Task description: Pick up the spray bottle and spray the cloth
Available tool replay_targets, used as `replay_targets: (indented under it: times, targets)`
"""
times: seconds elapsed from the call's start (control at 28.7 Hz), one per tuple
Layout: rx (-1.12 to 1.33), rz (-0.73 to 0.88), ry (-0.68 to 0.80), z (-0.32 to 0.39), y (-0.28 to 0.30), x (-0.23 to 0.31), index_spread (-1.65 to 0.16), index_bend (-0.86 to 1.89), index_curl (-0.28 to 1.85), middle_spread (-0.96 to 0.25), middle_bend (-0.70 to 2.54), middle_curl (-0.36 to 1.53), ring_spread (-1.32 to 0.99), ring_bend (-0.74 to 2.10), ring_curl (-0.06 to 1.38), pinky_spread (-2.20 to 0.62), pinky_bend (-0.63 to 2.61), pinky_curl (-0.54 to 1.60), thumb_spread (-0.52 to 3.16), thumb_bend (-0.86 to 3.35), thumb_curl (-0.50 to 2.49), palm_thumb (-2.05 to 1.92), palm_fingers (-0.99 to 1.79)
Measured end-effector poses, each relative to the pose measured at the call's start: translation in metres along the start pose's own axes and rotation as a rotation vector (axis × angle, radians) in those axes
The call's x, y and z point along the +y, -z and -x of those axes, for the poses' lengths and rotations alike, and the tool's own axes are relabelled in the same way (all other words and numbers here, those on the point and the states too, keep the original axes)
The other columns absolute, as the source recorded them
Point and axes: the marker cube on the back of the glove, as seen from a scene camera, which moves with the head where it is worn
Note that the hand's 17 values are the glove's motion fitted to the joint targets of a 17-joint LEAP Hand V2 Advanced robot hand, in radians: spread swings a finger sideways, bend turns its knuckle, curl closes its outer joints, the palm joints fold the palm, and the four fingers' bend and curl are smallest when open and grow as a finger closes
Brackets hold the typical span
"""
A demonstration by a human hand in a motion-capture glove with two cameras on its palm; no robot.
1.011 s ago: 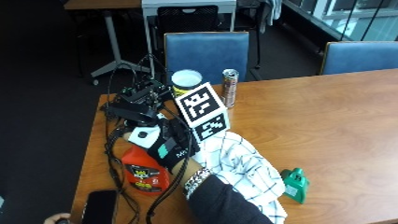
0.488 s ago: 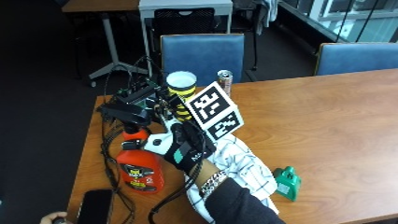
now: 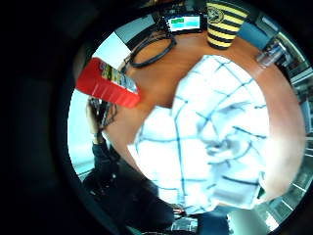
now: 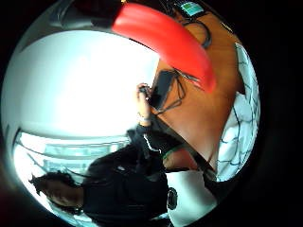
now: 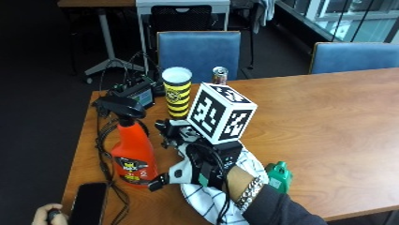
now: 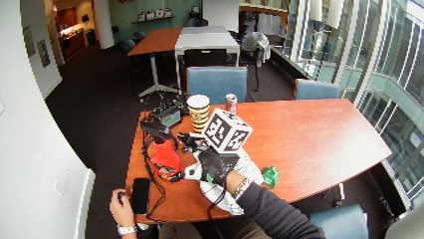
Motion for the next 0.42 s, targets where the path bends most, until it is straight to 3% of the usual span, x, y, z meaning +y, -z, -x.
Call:
replay_targets:
  times: [0.17, 0.42]
  targets:
    - [0.179, -0.003, 0.029, 0.006, 0.001, 0.032, -0.40, 0.15, 0.31, -0.04, 0.24, 0.36, -0.02, 0.29, 0.32, 0.19, 0.31, 0.36, 0.86, -0.06, 0.46, 0.52, 0.18]
    - [0.169, 0.002, 0.088, 0.024, 0.000, 0.057, -0.41, 0.19, 0.32, -0.03, 0.24, 0.35, -0.01, 0.24, 0.30, 0.20, 0.26, 0.34, 0.88, -0.04, 0.43, 0.48, 0.23]
